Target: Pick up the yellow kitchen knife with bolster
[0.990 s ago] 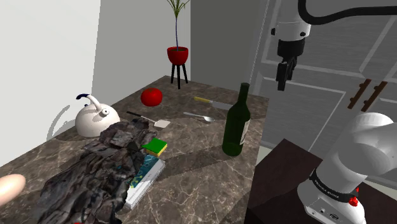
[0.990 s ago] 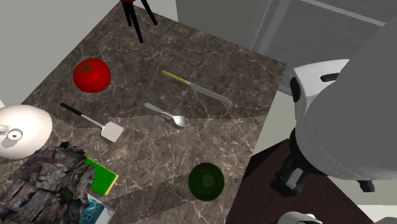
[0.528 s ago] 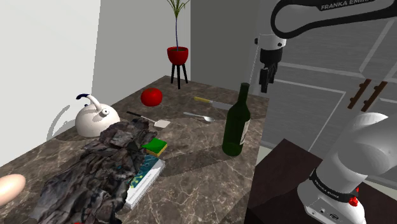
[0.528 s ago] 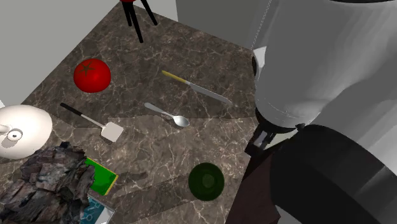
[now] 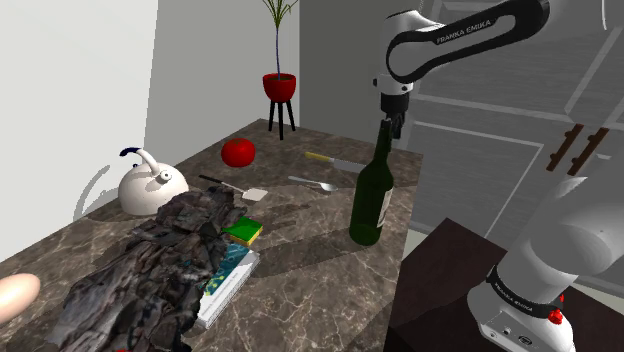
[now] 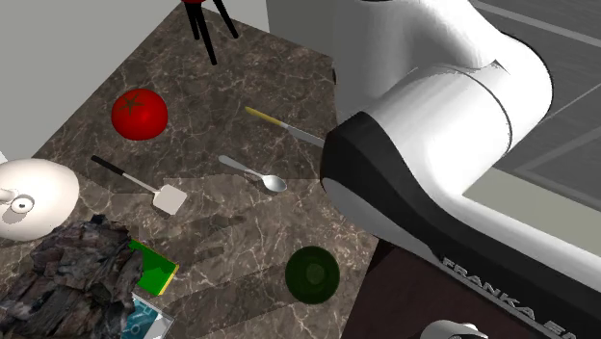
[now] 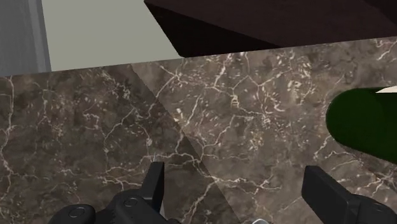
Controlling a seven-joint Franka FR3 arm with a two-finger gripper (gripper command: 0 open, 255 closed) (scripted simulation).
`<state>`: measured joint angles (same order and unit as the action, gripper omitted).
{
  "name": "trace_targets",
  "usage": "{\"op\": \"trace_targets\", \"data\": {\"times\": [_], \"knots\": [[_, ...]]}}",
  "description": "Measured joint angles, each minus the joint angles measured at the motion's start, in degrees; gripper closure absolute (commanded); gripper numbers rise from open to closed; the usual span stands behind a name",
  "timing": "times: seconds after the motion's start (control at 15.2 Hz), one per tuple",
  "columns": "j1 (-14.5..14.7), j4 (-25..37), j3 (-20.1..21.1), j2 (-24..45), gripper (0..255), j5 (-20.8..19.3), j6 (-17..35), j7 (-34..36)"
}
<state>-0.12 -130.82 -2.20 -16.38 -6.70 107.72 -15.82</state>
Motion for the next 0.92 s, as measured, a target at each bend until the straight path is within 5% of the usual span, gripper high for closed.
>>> {"op": "trace_targets", "data": {"times": [0.92], "knots": [[-1.05, 22.32, -1.40, 31.46, 0, 4.18, 9.49, -9.09]]}}
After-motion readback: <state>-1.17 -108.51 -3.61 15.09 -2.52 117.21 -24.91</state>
